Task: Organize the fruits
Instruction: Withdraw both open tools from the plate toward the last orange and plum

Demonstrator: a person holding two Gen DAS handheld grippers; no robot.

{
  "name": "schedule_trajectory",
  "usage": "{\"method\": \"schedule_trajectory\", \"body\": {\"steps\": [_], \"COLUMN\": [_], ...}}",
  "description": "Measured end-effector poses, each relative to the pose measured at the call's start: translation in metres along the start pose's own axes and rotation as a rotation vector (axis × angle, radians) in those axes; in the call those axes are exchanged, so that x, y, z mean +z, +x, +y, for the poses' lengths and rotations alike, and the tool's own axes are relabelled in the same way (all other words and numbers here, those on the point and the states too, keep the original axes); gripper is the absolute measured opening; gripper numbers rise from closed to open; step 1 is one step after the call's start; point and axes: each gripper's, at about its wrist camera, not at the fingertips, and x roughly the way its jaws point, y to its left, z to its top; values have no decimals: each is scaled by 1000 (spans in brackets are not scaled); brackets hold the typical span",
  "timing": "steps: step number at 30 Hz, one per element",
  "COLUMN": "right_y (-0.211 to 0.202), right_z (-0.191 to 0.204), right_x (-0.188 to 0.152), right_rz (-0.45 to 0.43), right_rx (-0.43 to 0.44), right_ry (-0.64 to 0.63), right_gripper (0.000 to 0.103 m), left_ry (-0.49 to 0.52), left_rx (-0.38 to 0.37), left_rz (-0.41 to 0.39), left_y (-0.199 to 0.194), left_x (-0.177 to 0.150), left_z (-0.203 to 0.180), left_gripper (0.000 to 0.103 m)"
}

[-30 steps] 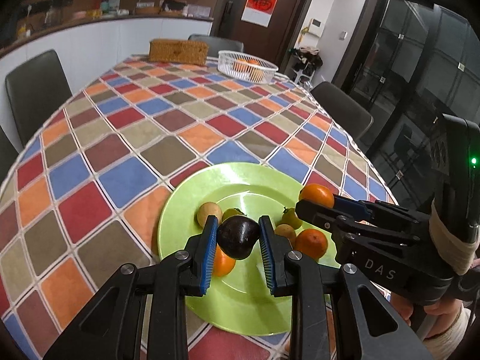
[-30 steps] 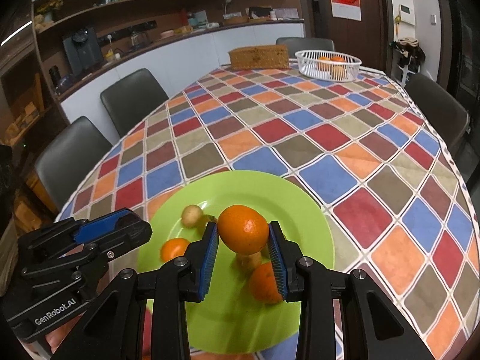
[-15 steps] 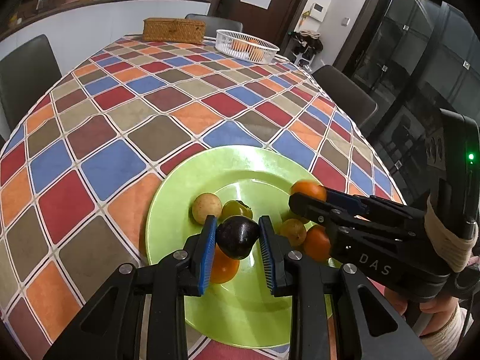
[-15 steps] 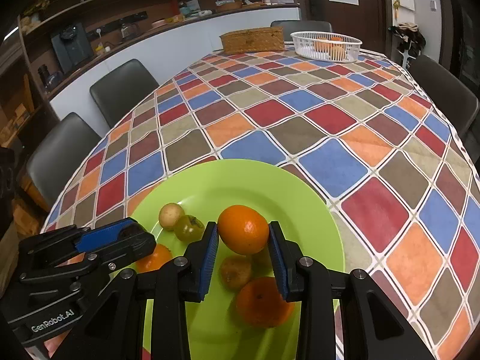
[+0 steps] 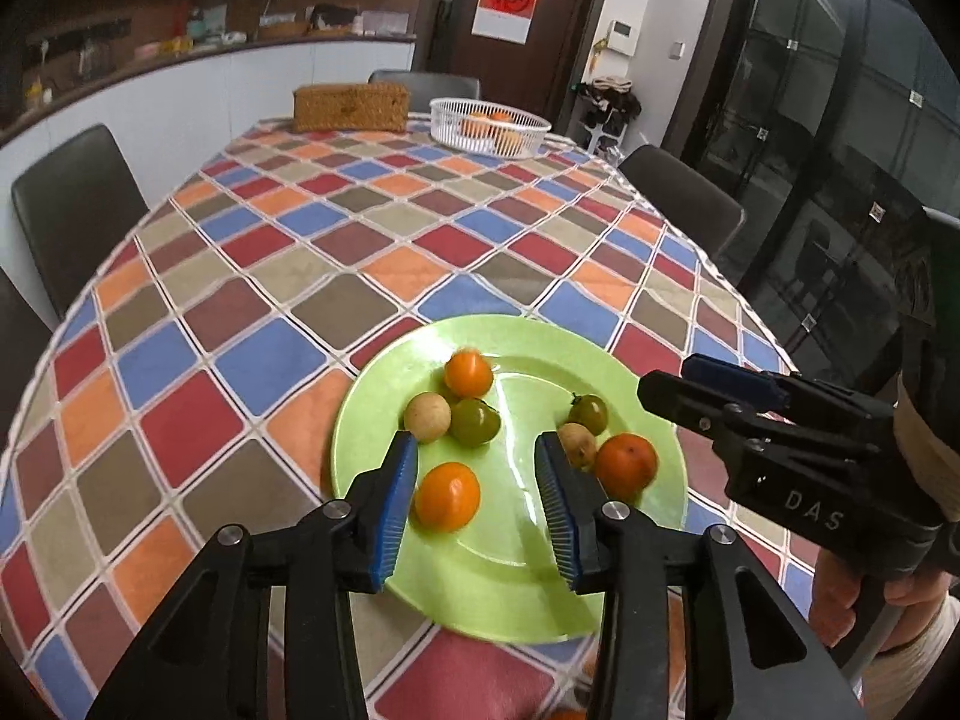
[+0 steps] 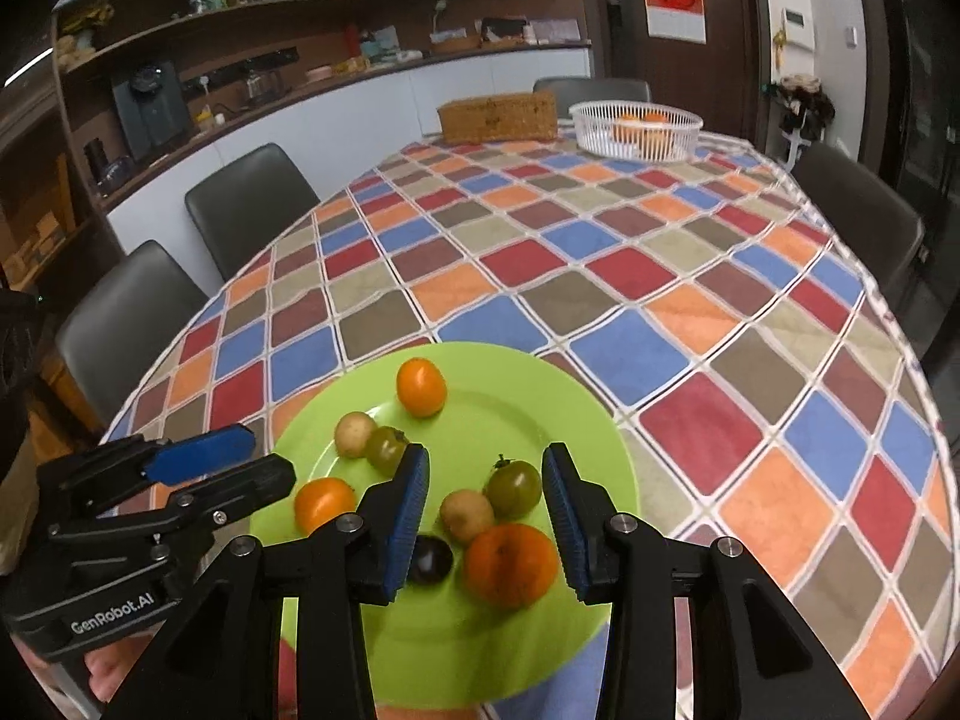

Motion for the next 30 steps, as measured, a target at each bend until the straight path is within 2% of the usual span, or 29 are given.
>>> {"method": "schedule_trajectory", "body": {"steps": [7,10,14,16,18,23,26,30], "right_y": [-44,-63,-88,-97,-108,-127,-138,-146], "right_z": [10,15,23,25,28,35,39,43], "right_x": [-7,-12,-23,-28,-34,-49,-60,-74], "right_rz": [-73,-103,-137,-146,-157,-176,-185,-188], "right_rx": [11,16,5,4,-2,-19,-34,-52], "right_ry": [-20,-22,-34,-36,-37,-56,-68,-85], "right_gripper": [40,48,48,49,54,55,61,61], "left_ry": [37,49,64,73,79,108,130,154], "left_rx": [22,35,60,77,82,108,127,134], "left_rz": [-73,-103,-136,-150,-156,-168,-176,-172], "left_y": [-42,-60,-82,-91,-98,-113,-121,-127], "left_x": [-6,-11,-21,-27,-33,-52,-65,-80], "left_z": [-15,-21,-27,-30,-31,-38,-41,-44], "left_gripper": [52,58,68,68,72,81,84,86]}}
